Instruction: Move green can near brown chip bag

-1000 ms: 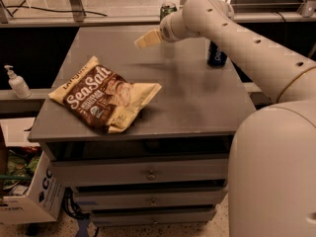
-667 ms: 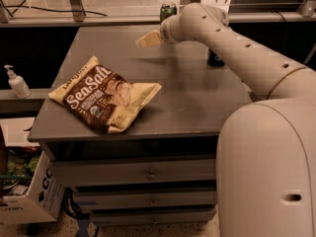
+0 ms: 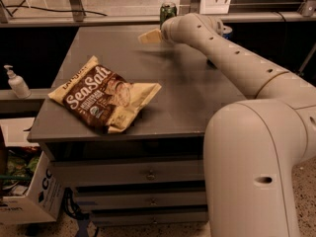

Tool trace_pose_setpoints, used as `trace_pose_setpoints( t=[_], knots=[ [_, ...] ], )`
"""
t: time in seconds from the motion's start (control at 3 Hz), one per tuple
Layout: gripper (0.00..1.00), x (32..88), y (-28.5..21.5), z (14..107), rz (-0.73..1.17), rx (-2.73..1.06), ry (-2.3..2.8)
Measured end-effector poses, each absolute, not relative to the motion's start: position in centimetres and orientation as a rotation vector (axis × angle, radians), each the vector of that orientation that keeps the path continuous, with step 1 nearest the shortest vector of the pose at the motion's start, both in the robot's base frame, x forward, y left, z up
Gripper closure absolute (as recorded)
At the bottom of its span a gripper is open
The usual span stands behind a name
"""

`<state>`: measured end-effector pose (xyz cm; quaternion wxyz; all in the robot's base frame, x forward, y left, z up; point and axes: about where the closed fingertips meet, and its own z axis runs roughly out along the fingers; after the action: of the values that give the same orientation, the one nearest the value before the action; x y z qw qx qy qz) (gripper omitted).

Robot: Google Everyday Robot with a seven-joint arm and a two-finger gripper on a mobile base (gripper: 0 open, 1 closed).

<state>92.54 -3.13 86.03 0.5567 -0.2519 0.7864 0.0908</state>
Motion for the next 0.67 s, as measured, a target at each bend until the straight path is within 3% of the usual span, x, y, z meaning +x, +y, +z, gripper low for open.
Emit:
trace_pose_setpoints(
  t=[0.67],
  knots=[
    [0.0,96.1,-3.2,86.8,0.221,-0.503,1.765]
  ],
)
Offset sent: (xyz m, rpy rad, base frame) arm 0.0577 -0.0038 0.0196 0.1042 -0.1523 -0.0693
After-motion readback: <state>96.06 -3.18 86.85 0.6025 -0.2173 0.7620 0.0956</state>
